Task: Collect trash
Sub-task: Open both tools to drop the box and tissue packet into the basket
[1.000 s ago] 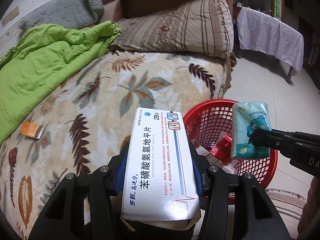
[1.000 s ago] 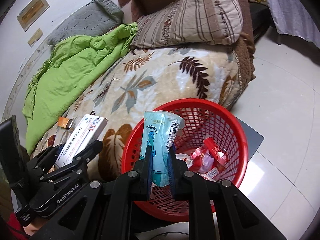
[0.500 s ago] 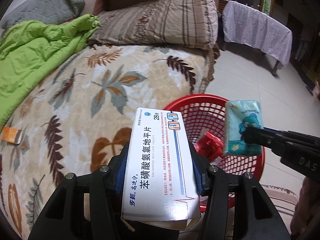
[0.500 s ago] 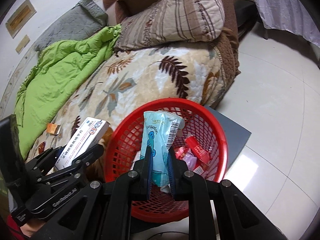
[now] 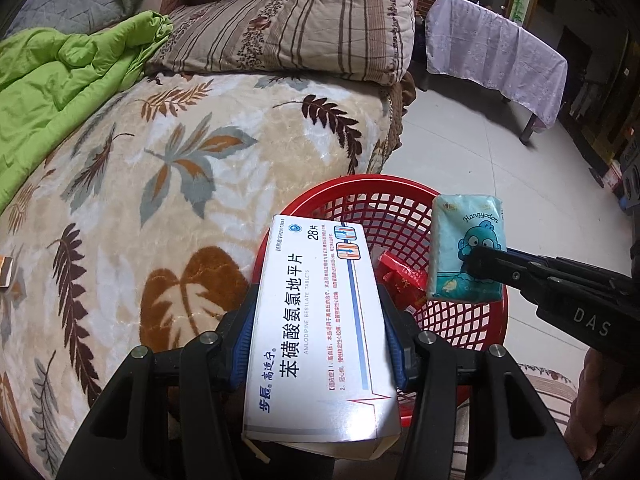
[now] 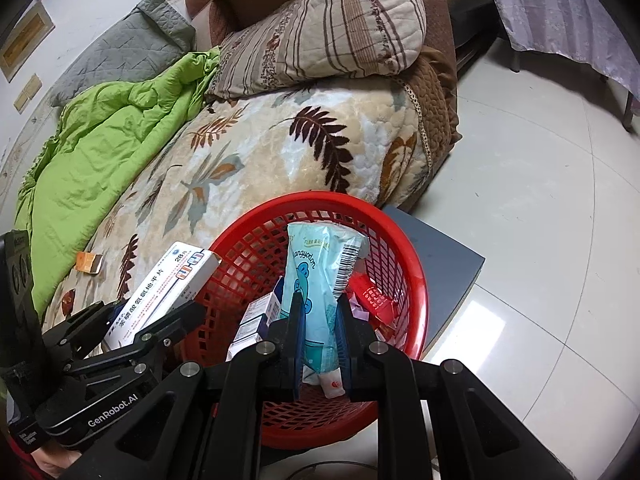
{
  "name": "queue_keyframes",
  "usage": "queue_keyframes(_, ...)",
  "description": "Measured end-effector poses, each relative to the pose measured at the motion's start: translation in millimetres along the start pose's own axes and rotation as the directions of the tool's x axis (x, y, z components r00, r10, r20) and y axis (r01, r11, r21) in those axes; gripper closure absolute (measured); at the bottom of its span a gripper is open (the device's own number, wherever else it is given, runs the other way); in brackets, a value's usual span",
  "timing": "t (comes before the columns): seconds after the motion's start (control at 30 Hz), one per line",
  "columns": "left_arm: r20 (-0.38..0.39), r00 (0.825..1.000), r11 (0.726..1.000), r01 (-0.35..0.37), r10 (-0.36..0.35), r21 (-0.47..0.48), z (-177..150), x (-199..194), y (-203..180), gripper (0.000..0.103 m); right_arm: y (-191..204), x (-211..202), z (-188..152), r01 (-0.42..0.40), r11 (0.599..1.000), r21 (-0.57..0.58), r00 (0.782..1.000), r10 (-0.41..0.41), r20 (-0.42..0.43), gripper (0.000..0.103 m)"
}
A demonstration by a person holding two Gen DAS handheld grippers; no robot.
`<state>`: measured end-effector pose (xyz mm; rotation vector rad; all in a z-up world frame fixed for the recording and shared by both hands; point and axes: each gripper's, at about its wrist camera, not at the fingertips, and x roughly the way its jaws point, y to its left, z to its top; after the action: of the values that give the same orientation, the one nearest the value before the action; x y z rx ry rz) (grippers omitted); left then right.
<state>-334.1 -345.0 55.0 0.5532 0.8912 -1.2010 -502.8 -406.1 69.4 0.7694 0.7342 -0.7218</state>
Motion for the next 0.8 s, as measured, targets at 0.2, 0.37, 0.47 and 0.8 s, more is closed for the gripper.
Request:
queue_keyframes(0.2, 0.02, 1.0, 1.0, 0.008, -0.008, 0.011, 0.6, -3.0, -4.9, 0.051, 0.6, -0.9, 0.4, 0.006, 1.0, -0.001, 1.0, -0.006, 0.003, 0.086)
queue_keyframes(0.37, 0.02, 1.0, 1.0, 0.016, -0.016, 0.021, 0.1, -3.4, -8.6, 0.051, -1.4, 0.5, 0.2, 0.014, 1.0, 0.011, 1.0, -0.014, -0.005, 0.084)
queue_keyframes(0.47, 0.016, 1.0, 1.0, 0.016, -0.017, 0.021, -0.1, -3.1, -9.3, 0.05, -2.5, -0.3, -0.1, 0.016, 1.0, 0.009, 1.0, -0.016, -0.004, 0.084)
queue_keyframes(0.8, 0.023, 1.0, 1.0, 0.009, -0.01, 0.018, -0.8, -4.3, -8.8, 0.036, -1.2, -3.8, -1.0, 0.032, 0.999, 0.007, 0.999, -0.032, 0.004, 0.072)
